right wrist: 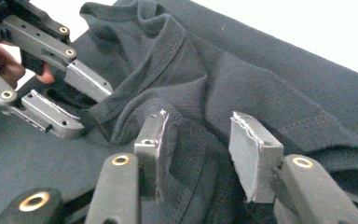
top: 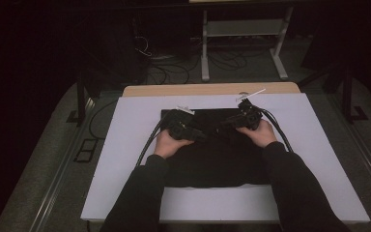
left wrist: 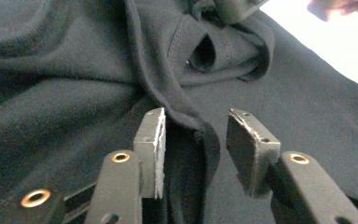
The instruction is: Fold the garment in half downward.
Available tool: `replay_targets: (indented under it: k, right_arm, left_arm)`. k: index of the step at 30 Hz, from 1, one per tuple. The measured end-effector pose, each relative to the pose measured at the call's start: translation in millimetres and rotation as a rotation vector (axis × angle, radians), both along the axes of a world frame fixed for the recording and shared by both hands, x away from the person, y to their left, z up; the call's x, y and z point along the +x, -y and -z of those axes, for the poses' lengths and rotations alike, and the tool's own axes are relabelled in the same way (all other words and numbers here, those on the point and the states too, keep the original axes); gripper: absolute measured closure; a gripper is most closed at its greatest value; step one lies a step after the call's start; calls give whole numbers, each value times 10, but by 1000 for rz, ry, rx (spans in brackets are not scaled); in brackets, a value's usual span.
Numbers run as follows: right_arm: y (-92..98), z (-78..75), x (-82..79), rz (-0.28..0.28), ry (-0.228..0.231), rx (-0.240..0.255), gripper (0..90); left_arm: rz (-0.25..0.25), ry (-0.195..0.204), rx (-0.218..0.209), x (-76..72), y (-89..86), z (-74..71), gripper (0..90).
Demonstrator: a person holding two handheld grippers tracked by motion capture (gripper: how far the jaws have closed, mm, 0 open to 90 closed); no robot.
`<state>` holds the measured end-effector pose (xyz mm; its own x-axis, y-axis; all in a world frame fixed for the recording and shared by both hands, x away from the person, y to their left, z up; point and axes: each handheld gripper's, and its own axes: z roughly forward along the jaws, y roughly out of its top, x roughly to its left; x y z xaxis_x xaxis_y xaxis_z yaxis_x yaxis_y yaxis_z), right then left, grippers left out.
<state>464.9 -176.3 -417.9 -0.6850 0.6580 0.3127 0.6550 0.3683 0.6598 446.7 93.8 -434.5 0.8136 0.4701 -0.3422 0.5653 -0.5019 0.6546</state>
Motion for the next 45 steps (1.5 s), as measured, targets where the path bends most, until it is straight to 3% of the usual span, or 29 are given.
replay_targets:
  k: [12, 23, 29, 45]
  right_arm:
    - [-46, -30, -43, -26, 34, -20, 862]
    - [-33, -53, -64, -41, 49, -46, 877]
    - [16, -91, -74, -27, 62, -53, 881]
    - [310, -395, -156, 59, 127, -66, 885]
  left_arm:
    - [5, 7, 26, -8, 58, 43, 688]
    - [4, 27, 66, -3, 86, 34, 830]
    - [-8, 18, 74, 3, 51, 8, 851]
    - [-48, 76, 62, -23, -66, -317, 853]
